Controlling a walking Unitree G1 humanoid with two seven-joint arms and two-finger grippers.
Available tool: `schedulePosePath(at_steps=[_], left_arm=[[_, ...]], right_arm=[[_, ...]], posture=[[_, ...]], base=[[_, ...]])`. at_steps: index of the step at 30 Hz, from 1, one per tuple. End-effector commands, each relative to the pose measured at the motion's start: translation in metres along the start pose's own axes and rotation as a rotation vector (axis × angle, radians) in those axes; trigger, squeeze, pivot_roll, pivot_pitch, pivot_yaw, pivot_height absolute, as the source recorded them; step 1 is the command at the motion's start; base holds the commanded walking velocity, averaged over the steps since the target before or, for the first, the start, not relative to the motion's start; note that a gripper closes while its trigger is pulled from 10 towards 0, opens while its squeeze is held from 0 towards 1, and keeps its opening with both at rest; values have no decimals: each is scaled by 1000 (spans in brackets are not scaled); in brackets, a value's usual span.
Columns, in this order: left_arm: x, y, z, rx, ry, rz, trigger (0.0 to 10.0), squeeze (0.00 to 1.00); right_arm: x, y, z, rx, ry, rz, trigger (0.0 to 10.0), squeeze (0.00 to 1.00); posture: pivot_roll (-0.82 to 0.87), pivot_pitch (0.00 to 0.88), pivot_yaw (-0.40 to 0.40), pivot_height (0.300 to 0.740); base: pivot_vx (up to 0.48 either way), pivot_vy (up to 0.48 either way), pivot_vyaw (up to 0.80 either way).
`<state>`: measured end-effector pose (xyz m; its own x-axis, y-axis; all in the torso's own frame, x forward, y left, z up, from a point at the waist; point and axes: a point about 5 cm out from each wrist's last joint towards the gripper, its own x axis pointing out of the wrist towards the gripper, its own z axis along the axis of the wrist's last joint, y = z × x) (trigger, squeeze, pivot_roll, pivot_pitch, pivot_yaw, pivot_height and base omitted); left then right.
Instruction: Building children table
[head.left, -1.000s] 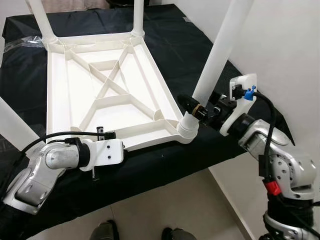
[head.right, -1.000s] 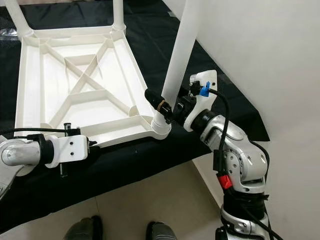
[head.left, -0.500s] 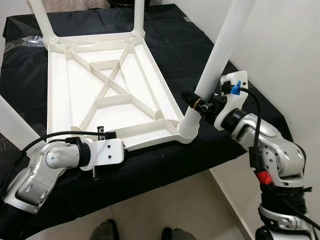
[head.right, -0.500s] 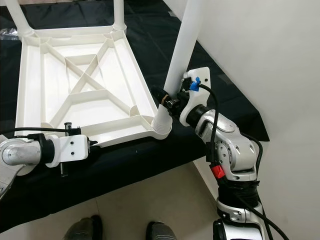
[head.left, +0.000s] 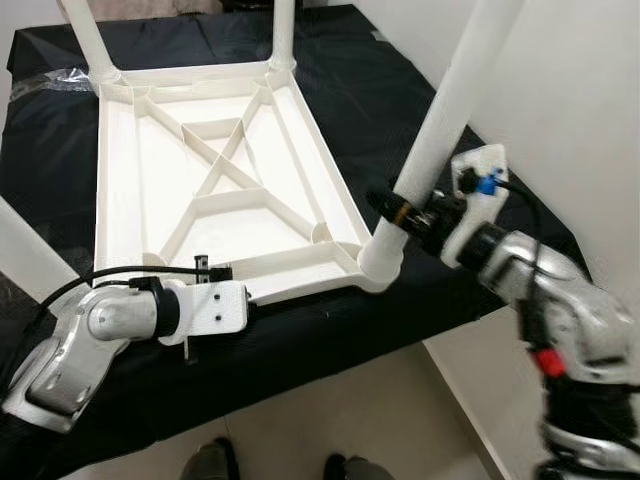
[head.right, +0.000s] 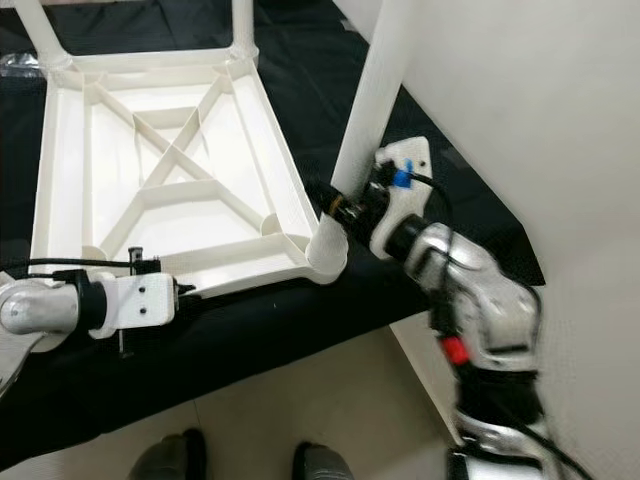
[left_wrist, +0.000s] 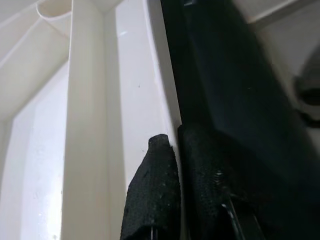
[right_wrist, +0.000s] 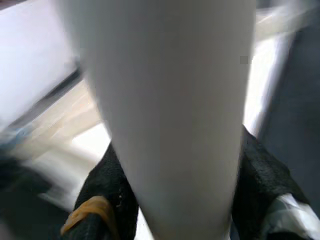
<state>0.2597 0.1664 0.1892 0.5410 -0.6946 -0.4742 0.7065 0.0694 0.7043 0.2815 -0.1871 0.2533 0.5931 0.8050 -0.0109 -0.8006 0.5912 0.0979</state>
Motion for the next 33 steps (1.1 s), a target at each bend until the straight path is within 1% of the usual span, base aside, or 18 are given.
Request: schedulePosePath(at_steps=[1,2,3,4,5,6,7,12,16,18,23,24,27,28,29,31,32,33], left_arm=[[1,-4,0,20,17,-29,10000,0],[1,-4,0,20,17,-29,10000,0],[-4,-3,0,28,22,-36,10000,0],[-8,-3,-1,33,27,-43,10000,0],[-12,-3,-3,44,45,-51,10000,0],[-12,-3,-3,44,45,-51,10000,0],[-14,-2,-4,51,57,-56,10000,0],[-15,6,-4,49,65,-15,10000,0],[-8,5,0,55,41,-18,10000,0],[-7,4,1,56,38,-20,10000,0],[-6,5,2,58,32,-17,10000,0],[-6,6,3,59,31,-14,10000,0],[-6,6,3,59,29,-12,10000,0],[-5,7,3,59,28,-9,10000,0],[-5,7,3,59,28,-9,10000,0],[-3,8,3,60,25,-5,10000,0],[-3,8,3,60,25,-5,10000,0],[-2,8,3,61,23,-4,10000,0]], right_arm=[[-12,30,24,210,-111,750,0,0],[-12,30,24,210,-111,750,0,0],[-18,7,38,257,-190,843,0,0],[-13,-16,48,269,-244,838,0,0],[4,-26,55,215,-210,803,0,0],[4,-26,55,215,-210,803,0,0],[16,-29,58,162,-169,778,0,0],[36,-13,62,110,-132,868,0,0],[27,6,47,111,-47,958,0,0],[25,8,45,109,-32,963,0,0],[27,2,29,-19,58,865,0,0],[31,-3,23,-72,79,781,10000,0],[36,-10,16,-140,95,678,10000,0],[43,-15,10,-163,74,526,10000,1000],[43,-15,10,-163,74,526,10000,1000],[46,-18,0,-182,42,303,10000,1000],[46,-18,0,-182,42,303,10000,1000],[44,-16,-5,-186,36,223,10000,1000]], posture=[[-25,303,-129,740],[-25,303,-129,740],[-42,319,-112,740],[-43,313,-113,740],[-3,295,-121,740],[-3,295,-121,740],[-3,295,-121,740],[-6,276,-131,740],[-18,256,-126,740],[-18,256,-126,740],[-22,242,-125,740],[-25,235,-127,740],[-29,230,-128,740],[-33,225,-125,740],[-33,225,-125,740],[-43,217,-120,740],[-43,217,-120,740],[-44,215,-121,740]], base=[[0,0,0],[0,0,0],[0,0,0],[0,0,0],[0,0,0],[0,0,0],[0,0,0],[0,0,0],[0,0,0],[0,0,0],[0,0,0],[0,0,0],[0,0,0],[0,0,0],[0,0,0],[0,0,0],[0,0,0],[0,0,0]])
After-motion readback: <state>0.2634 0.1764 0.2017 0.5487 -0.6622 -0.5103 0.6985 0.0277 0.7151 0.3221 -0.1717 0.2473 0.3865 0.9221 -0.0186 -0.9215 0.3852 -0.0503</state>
